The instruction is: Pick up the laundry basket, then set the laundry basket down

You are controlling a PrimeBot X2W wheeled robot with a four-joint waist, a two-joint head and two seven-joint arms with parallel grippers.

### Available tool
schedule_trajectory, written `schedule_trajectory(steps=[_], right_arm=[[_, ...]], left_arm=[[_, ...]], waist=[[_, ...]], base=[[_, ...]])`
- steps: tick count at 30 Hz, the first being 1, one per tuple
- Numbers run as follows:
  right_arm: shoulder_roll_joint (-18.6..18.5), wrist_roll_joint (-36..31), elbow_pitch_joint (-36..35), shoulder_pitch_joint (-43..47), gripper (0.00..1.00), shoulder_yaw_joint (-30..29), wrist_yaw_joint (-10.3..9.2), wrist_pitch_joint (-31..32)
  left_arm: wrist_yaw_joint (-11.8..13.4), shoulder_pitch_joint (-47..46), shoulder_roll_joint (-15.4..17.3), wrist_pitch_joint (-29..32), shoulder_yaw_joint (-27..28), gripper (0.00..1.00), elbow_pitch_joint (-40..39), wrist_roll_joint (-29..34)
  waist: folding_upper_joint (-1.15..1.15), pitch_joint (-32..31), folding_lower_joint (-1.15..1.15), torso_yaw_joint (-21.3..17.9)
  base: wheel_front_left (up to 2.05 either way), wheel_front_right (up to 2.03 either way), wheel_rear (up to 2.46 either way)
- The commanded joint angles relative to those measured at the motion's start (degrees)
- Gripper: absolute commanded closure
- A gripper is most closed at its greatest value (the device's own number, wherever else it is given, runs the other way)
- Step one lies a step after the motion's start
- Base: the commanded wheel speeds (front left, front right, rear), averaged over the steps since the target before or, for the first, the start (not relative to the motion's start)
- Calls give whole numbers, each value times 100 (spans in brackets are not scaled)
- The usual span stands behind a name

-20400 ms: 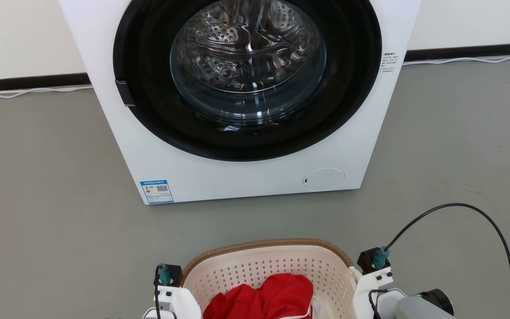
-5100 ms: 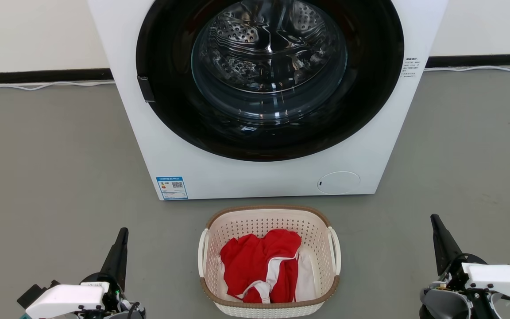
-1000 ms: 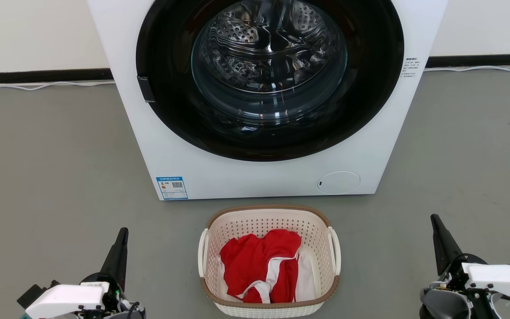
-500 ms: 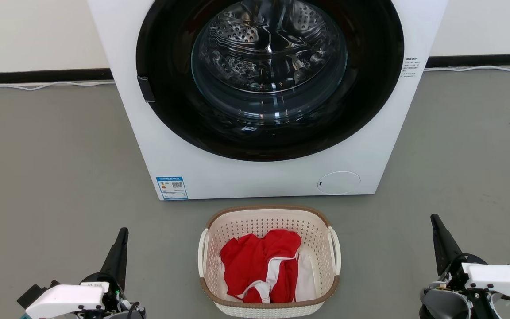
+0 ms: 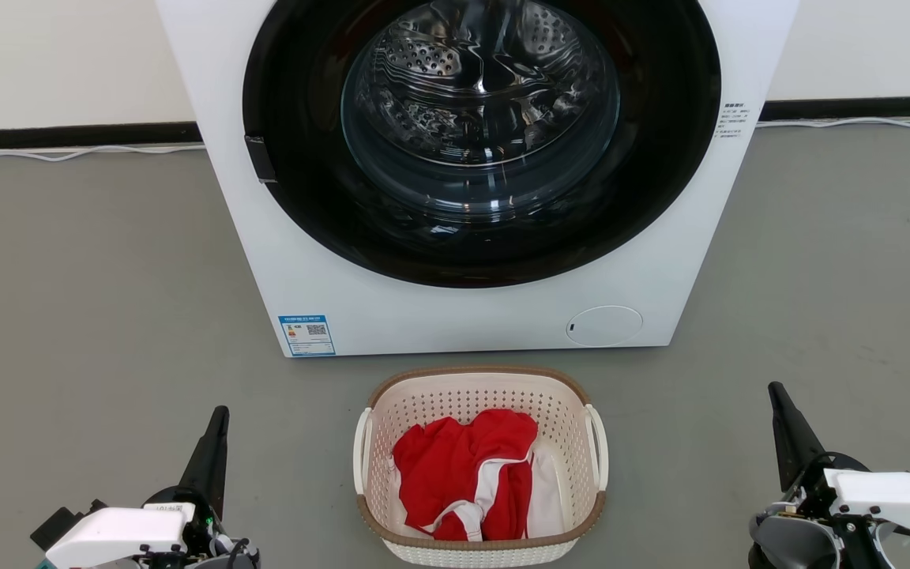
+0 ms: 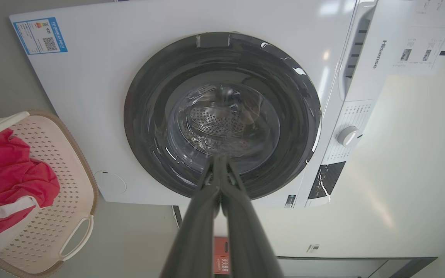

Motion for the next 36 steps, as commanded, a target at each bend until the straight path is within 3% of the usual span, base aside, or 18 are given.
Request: schedule_trajectory(steps=[1, 36], right_arm=[[-34, 37, -179, -140, 100, 107, 41, 44], [-34, 37, -179, -139, 100, 107, 41, 44]], left_arm=[[-42, -319, 59, 35, 178, 100, -166, -2], [-42, -319, 59, 35, 178, 100, -166, -2]], waist=[[0, 0, 0, 0], [0, 0, 0, 0]], base=[[0, 0, 0], [0, 0, 0]])
